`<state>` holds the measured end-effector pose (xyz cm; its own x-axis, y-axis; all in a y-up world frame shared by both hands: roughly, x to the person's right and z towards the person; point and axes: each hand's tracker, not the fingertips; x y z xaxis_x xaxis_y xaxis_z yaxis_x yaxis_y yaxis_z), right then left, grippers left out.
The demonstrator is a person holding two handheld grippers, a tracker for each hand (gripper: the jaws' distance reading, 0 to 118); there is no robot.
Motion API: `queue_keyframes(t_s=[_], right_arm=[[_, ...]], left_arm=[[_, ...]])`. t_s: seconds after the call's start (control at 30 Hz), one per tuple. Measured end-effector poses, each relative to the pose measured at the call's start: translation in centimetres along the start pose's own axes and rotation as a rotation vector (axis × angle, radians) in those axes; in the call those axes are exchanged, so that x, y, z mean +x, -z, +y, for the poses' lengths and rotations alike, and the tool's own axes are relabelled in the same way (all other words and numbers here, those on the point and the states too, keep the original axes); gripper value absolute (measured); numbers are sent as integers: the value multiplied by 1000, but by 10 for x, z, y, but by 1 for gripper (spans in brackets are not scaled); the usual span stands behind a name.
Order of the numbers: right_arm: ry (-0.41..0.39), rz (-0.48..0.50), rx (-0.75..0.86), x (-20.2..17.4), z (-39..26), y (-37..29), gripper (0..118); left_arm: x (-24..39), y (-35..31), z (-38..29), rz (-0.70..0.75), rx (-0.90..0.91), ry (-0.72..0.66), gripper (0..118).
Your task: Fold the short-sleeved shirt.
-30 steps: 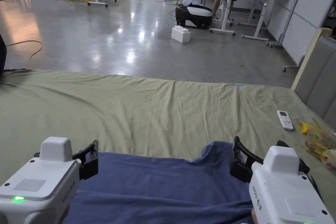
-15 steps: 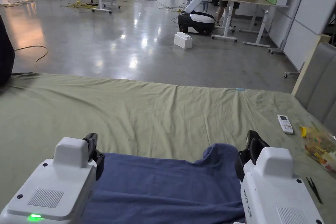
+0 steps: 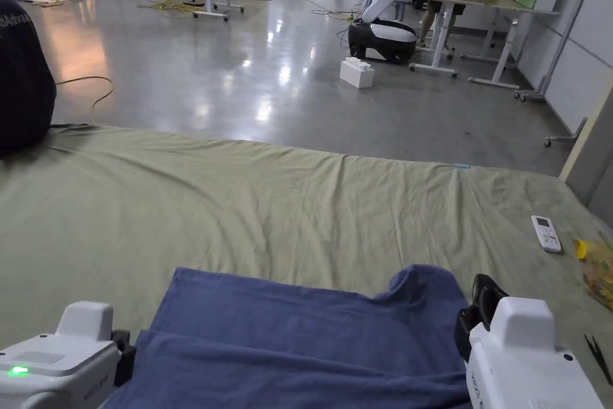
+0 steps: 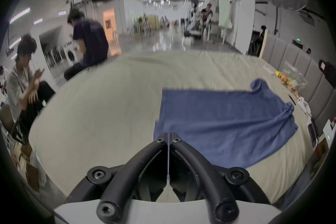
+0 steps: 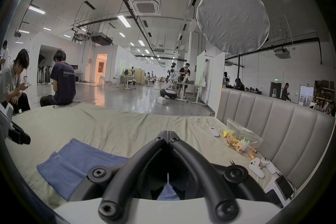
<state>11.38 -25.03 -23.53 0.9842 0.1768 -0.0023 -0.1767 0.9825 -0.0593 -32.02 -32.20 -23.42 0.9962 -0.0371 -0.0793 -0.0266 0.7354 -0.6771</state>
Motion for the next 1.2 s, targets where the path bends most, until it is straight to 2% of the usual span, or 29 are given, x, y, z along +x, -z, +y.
queue_keyframes(t_s=[0.03, 0.07, 0.17, 0.2, 0.23, 0.27, 0.33, 0.47, 0.57, 0.6, 0.67, 0.7, 0.73, 0.9, 0.97, 1.0, 1.03, 1.07, 1.2], right_arm=[[3, 2, -8, 1, -3, 0, 1], [2, 4, -20, 1, -6, 1, 1], [-2, 3, -46, 2, -12, 1, 1], [-3, 3, -56, 2, -14, 1, 1], [-3, 3, -65, 3, -17, 2, 1], [-3, 3, -74, 4, -19, 2, 1], [-2, -1, -90, 6, -22, 1, 1], [0, -10, -128, 12, -30, 0, 1], [-8, -18, -150, 17, -37, -2, 1], [-12, -23, -155, 19, -39, -4, 1], [-11, -30, -173, 26, -44, -5, 1], [-7, -34, -183, 31, -47, -6, 1], [-6, -44, -200, 36, -49, -6, 1], [47, -101, -356, 77, -64, -1, 2], [50, -120, -476, 97, -73, 7, 17], [99, -109, -545, 105, -80, 10, 31], [96, -132, -563, 115, -84, 13, 47], [92, -109, -643, 121, -90, 19, 55], [93, -106, -777, 136, -118, 33, 62]], left_arm=[[-2, 1, -5, -6, -33, -22, 5], [-6, 7, -10, -28, -70, -60, 14], [-20, 30, -22, -35, -152, -149, 25], [-22, 36, -24, -32, -175, -164, 41], [-23, 44, -27, -28, -201, -181, 64], [-23, 51, -30, -25, -233, -187, 74], [-25, 66, -34, -37, -247, -175, 74], [-22, 93, -44, 16, -385, -194, 71], [-17, 97, -48, 42, -352, -153, 66], [-14, 96, -47, 48, -346, -127, 58], [-6, 94, -48, 28, -300, -73, 24], [-9, 100, -52, 9, -305, -80, 13], [-8, 103, -53, -28, -305, -90, 9], [2, 92, -51, -7, -303, -30, 9], [4, 83, -51, -8, -295, -16, 9], [4, 81, -52, -8, -291, -17, 9], [3, 80, -52, -11, -288, -21, 9], [2, 79, -53, -15, -288, -24, 9], [1, 77, -55, -21, -287, -29, 9]])
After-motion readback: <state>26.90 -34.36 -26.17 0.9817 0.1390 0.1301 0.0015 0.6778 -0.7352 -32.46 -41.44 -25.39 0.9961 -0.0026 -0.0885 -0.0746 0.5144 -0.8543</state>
